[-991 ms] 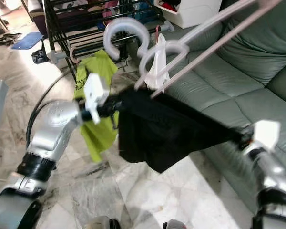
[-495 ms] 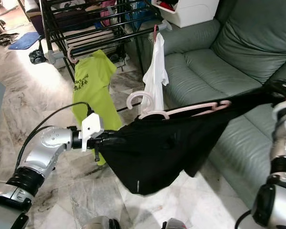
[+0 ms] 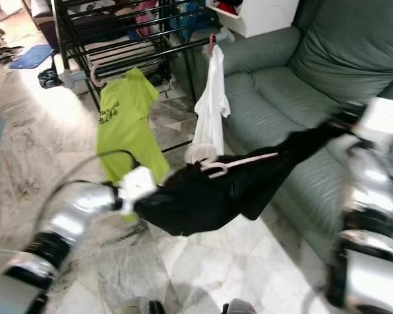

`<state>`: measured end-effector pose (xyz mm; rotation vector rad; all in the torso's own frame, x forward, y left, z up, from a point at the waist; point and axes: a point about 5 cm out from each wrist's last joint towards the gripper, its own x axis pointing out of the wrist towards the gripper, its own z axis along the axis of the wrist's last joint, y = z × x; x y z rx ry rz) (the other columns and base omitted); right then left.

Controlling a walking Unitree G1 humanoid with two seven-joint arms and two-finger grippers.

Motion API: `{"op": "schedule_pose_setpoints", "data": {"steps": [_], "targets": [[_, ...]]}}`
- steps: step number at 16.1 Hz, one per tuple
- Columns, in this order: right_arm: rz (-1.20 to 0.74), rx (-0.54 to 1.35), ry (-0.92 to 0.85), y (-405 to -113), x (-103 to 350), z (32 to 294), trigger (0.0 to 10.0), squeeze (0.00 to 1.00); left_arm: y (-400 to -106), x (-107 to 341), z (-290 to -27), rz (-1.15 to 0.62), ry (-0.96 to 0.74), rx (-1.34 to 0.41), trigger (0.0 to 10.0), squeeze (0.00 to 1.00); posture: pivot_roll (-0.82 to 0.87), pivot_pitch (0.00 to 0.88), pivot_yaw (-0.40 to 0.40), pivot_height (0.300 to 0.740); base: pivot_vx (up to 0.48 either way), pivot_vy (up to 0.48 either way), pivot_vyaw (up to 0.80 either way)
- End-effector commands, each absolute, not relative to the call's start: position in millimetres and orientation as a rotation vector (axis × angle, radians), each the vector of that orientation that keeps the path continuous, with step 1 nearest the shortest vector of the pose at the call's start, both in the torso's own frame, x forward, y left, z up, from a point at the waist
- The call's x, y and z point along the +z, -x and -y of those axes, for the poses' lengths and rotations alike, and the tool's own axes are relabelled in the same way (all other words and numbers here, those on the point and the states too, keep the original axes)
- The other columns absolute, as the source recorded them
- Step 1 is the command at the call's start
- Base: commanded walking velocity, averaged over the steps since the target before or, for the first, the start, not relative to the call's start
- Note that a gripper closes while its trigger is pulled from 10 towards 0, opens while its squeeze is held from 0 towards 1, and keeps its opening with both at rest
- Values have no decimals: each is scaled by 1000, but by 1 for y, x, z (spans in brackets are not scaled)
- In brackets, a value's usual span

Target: Hang hanger

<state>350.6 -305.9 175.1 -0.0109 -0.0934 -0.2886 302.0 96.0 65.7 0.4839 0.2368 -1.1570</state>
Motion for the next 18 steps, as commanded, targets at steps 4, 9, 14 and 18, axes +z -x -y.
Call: {"op": "schedule_pose_setpoints", "data": {"steps": [4,9,14,18], "targets": [[184,-105,73,-377,195,235,0,0,-314,56,-78,-278,-451,-904,0,0,-62,0,60,740,0,0,0],[200,-36,138,-382,197,210,0,0,-336,62,-97,-269,-247,-440,0,0,-67,0,60,740,0,0,0],[188,-24,156,-378,188,207,0,0,-345,66,-124,-255,-238,-213,0,0,-68,0,62,740,0,0,0],[166,-122,226,-376,184,224,0,0,-347,72,-120,-206,-273,-220,0,0,-62,0,58,740,0,0,0]]}}
